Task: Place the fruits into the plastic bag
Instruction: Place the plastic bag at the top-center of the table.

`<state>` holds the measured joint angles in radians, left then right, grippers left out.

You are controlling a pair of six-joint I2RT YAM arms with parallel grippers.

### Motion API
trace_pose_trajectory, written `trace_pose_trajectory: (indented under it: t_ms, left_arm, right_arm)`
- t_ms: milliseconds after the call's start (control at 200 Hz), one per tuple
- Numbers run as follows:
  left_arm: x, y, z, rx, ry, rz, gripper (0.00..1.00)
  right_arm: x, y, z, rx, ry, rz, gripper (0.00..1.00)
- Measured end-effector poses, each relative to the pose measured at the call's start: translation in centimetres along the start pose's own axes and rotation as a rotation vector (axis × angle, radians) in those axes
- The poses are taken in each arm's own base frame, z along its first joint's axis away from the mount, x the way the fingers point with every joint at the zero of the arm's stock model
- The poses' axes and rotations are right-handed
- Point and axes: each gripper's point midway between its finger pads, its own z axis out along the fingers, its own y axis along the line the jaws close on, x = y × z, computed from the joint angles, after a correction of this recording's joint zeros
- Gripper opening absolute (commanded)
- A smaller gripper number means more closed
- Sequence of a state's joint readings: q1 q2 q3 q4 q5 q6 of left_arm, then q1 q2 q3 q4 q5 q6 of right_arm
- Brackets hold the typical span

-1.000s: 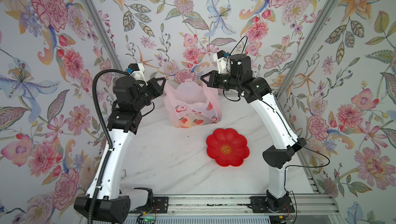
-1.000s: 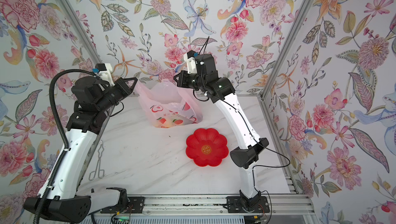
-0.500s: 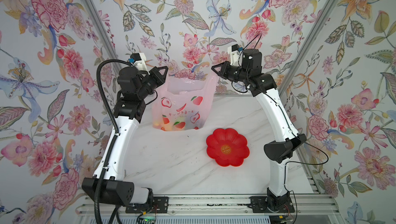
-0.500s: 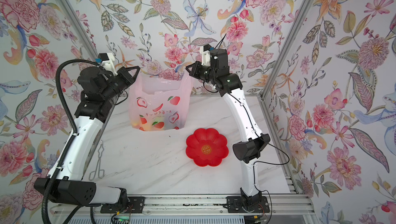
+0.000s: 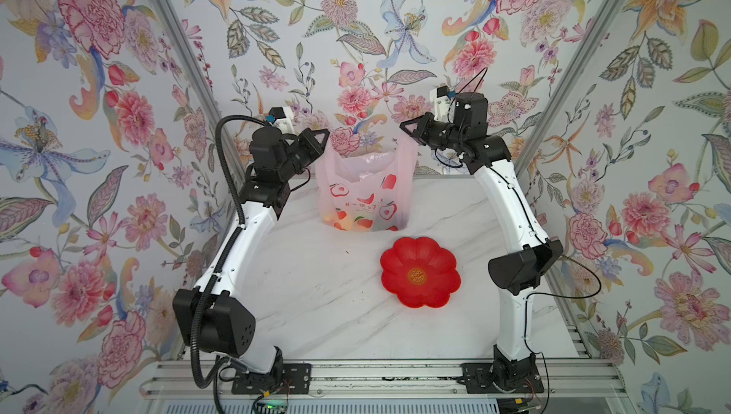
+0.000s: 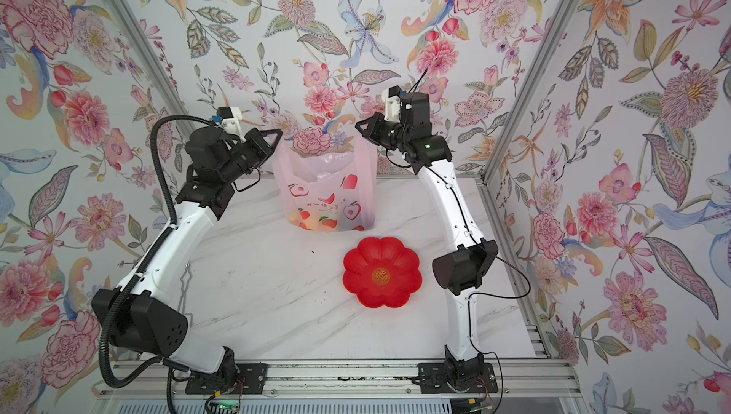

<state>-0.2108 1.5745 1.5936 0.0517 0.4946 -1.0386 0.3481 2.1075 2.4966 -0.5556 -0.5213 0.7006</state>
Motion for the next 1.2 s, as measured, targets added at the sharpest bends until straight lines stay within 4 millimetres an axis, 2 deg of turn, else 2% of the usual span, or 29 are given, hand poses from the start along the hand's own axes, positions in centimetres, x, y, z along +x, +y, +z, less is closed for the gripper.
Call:
trace_pose_trajectory:
  t_ms: [115, 155, 225, 325, 415, 561, 711, 841, 941, 1091, 1166, 1201]
  left_arm:
    - [2.7, 0.3, 1.9, 0.011, 0.054, -0.014, 0.00]
    - [3.6, 0.4, 2.4, 0.012, 0.073, -0.021, 0.00]
    - [4.7, 0.4, 3.1, 0.022, 0.096, -0.027, 0.00]
    - [6.0, 0.2, 3.9, 0.043, 0.129, -0.037, 0.31]
    - [6.8, 0.2, 4.3, 0.054, 0.156, -0.040, 0.53]
    - [6.6, -0.1, 4.4, 0.043, 0.171, -0.012, 0.69]
    - [5.3, -1.0, 3.7, 0.007, 0.168, 0.074, 0.79]
    - [4.7, -1.0, 1.7, -0.071, 0.169, 0.159, 0.86]
    - [3.9, -1.4, -0.7, -0.127, 0.159, 0.226, 0.90]
    - [0.7, -2.4, -5.2, -0.174, 0.075, 0.301, 0.93]
    - [-1.1, -1.9, -7.8, -0.218, 0.017, 0.321, 0.94]
    - [-1.8, -1.5, -8.9, -0.239, -0.007, 0.326, 0.98]
  right_arm:
    - [0.2, -2.0, 0.1, 0.029, 0.014, 0.020, 0.00]
    - [0.4, -2.5, 0.1, 0.039, 0.019, 0.026, 0.07]
    - [0.9, -3.2, -0.1, 0.055, 0.031, 0.035, 0.26]
    - [1.3, -3.1, -0.6, 0.058, 0.040, 0.032, 0.41]
    - [1.2, -2.6, -1.1, 0.052, 0.036, 0.024, 0.50]
    - [0.8, -1.4, -2.2, 0.040, 0.020, -0.008, 0.64]
    - [0.7, -0.7, -3.8, 0.051, 0.007, -0.027, 0.70]
    - [1.0, -0.6, -5.1, 0.069, 0.003, -0.029, 0.72]
    - [1.2, -0.4, -6.2, 0.081, -0.004, -0.033, 0.73]
    - [1.5, 0.2, -8.2, 0.096, -0.022, -0.046, 0.75]
    - [1.5, 0.5, -9.2, 0.100, -0.034, -0.054, 0.77]
    - [1.5, 0.6, -9.7, 0.104, -0.040, -0.058, 0.79]
